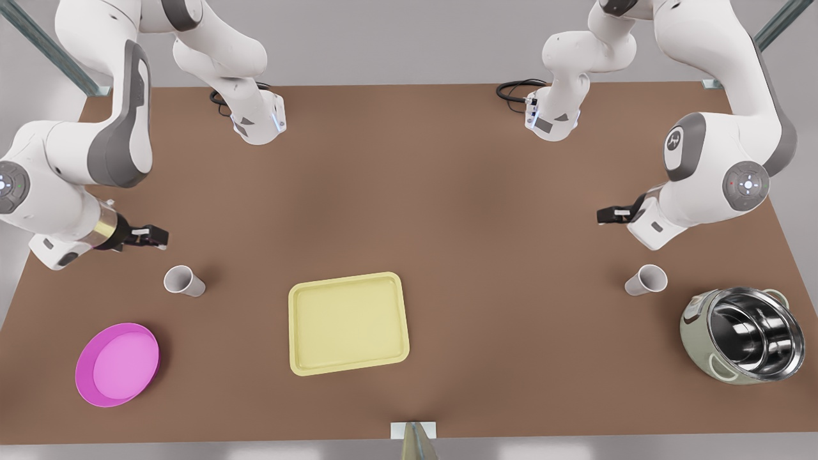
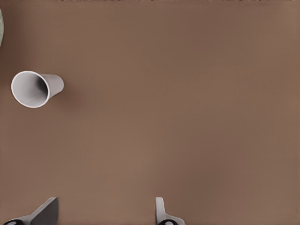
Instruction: Use both arms to respectively pick up the white IKEA cups from the middle-left and middle-right positions, then place the white IKEA cups onto the middle-middle tray, ensuring that the cups remain upright and do not tip over
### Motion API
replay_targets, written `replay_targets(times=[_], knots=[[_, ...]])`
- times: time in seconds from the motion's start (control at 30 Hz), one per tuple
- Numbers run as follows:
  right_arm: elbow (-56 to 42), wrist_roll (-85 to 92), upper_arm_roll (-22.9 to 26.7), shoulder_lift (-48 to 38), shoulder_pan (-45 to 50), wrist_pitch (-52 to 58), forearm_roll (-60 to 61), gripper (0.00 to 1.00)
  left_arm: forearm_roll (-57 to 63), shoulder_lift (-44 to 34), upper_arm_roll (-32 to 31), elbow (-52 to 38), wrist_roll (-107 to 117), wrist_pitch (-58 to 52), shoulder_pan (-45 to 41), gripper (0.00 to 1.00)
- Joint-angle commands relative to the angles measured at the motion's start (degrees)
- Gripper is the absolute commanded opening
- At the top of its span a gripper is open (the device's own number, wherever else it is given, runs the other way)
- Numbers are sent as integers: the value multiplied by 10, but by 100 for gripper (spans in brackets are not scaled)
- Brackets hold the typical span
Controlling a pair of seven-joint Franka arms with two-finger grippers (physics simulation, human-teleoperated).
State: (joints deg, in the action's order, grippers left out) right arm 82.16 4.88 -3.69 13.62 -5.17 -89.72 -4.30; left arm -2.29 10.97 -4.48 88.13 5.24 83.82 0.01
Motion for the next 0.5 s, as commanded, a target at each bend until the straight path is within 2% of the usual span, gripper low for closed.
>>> replay_targets(times=[0.0, 0.07, 0.13, 0.17, 0.23, 0.37, 0.47], knots=[[6, 31, 1, -3, 0, -27, 0, 100, 0, 0, 0, -1, 35, 13, 0, 100], [11, 35, 1, 1, 0, -27, -3, 100, 2, 17, 13, 0, 31, 20, 0, 100], [16, 35, 1, 6, -1, -31, -3, 100, 6, 75, 47, 4, 13, 102, 8, 100], [20, 35, 3, 23, -4, -33, -2, 100, 20, 113, 62, 6, -19, 176, 23, 100], [21, 36, 4, 75, -30, -35, 5, 100, 21, 147, 100, 7, -96, 232, 46, 100], [115, 37, 4, 69, -62, -143, 3, 100, 21, 175, 135, 18, -109, 288, 74, 100], [170, 41, 4, 67, -80, -207, 3, 100, 21, 190, 136, 17, -109, 320, 81, 100]])
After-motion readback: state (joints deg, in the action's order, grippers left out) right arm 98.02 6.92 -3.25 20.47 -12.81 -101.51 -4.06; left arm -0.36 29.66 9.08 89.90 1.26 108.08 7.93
